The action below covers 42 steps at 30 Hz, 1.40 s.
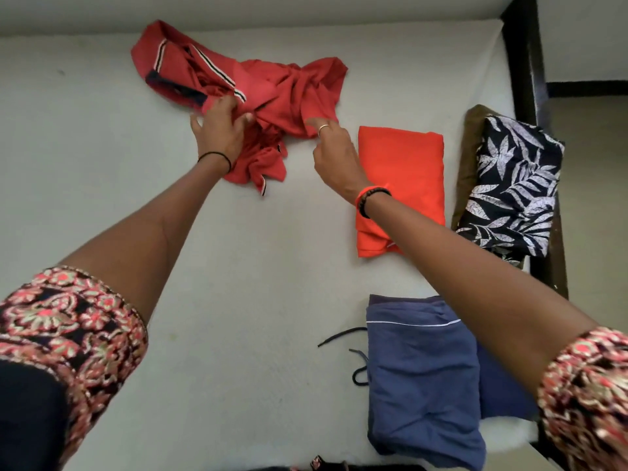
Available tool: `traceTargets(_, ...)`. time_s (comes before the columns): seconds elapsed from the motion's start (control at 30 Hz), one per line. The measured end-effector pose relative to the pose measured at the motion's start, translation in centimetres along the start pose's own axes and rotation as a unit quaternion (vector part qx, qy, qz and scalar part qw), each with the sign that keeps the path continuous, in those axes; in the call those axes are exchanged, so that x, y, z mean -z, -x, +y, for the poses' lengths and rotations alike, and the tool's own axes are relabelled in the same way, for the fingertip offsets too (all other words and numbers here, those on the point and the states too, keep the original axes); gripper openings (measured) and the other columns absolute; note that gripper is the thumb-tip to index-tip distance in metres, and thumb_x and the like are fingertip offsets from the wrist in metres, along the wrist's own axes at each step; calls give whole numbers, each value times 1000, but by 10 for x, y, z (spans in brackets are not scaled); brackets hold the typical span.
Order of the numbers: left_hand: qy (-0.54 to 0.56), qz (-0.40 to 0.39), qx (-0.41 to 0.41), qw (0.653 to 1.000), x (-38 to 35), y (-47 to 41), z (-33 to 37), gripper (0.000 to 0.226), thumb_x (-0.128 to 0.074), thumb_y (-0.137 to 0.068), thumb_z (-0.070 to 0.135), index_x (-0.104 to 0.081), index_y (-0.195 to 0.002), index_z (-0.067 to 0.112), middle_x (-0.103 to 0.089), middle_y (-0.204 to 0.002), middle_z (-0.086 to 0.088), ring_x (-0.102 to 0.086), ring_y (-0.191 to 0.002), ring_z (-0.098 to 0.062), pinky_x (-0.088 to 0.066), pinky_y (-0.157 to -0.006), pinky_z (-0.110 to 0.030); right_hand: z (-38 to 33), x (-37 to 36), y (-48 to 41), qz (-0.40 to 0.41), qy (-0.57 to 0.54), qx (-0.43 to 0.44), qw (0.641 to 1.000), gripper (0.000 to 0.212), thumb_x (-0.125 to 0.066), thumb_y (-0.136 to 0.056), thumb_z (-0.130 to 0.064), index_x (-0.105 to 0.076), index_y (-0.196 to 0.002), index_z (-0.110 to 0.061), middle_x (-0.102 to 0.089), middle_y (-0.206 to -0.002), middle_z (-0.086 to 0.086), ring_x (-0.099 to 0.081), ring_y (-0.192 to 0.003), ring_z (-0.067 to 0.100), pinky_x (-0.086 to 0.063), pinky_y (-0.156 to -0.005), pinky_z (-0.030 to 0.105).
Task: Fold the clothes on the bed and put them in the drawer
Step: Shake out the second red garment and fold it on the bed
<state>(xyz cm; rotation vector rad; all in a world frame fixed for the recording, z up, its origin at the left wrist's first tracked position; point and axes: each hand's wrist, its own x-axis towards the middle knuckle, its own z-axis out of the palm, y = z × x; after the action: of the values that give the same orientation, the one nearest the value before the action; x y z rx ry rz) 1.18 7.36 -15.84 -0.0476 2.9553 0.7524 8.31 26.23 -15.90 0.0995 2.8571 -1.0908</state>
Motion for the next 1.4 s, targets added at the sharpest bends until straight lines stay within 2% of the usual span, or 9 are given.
traceTargets(0.23,134,-14,-131,982,25,62,21,25,-48,-97,23,-55,-112,4,-63,-88,-11,-60,-87,-32,-39,-71,-32,-34,22,2,-38,1,74,997,94,-71,-72,-8,-23,-149,-33,-30,-145,22,-28,-139,32,-31,-111,39)
traceTargets(0.47,177,-171,-179,953,76,120,33,26,-65,-88,31,-47,-103,18,-53,-72,13,-52,-66,-15,-38,-62,-26,-71,56,22,-173,39,194,965,41,-53,-69,-9,-66,-107,0,-62,-115,20,-56,-111,36,-43,-94,45)
traceTargets(0.6,132,-213,-198,948,113,130,28,46,-73,-79,25,-50,-115,9,-62,-91,-1,-58,-78,-11,-45,-71,-28,-92,84,45,-195,-20,149,969,25,-55,-83,1,-62,-107,4,-66,-99,19,-60,-92,34,-40,-79,35)
traceTargets(0.77,152,-191,-176,954,173,132,37,12,-65,-78,1,-59,-84,9,-51,-68,12,-49,-62,8,-36,-59,-16,-141,129,60,-184,-65,175,965,33,-48,-82,-16,-61,-106,1,-65,-100,14,-58,-92,27,-40,-78,22)
traceTargets(0.9,216,-162,-165,949,217,139,67,5,-58,-75,26,-61,-74,21,-55,-61,16,-45,-58,1,-37,-56,-17,-190,175,62,-155,-115,183,964,37,-47,-82,-13,-59,-115,0,-59,-102,-1,-50,-94,3,-34,-80,5)
traceTargets(1.07,256,-124,-131,950,277,153,92,28,-51,-74,42,-64,-92,25,-63,-70,33,-57,-73,9,-43,-68,-11,-265,250,62,-86,-161,234,955,25,-47,-83,13,-61,-101,3,-64,-93,12,-52,-86,5,-43,-80,24)
traceTargets(1.23,217,-171,-153,949,336,173,121,30,-57,-86,22,-60,-103,46,-63,-87,38,-59,-84,10,-46,-81,-16,-325,325,80,-46,-205,247,946,31,-48,-80,20,-63,-100,2,-63,-88,7,-57,-75,-5,-47,-76,19)
traceTargets(1.33,230,-157,-176,944,371,182,136,20,-60,-85,12,-66,-104,10,-66,-82,23,-56,-77,7,-49,-78,-21,-357,368,96,-38,-222,255,940,33,-46,-76,20,-66,-94,1,-63,-80,19,-56,-74,13,-48,-69,30)
traceTargets(1.4,241,-128,-185,944,395,185,144,38,-59,-74,30,-64,-98,1,-65,-82,7,-55,-75,-4,-50,-78,-39,-373,397,104,-19,-225,265,937,40,-45,-76,21,-67,-88,-11,-64,-78,10,-56,-72,13,-48,-64,25)
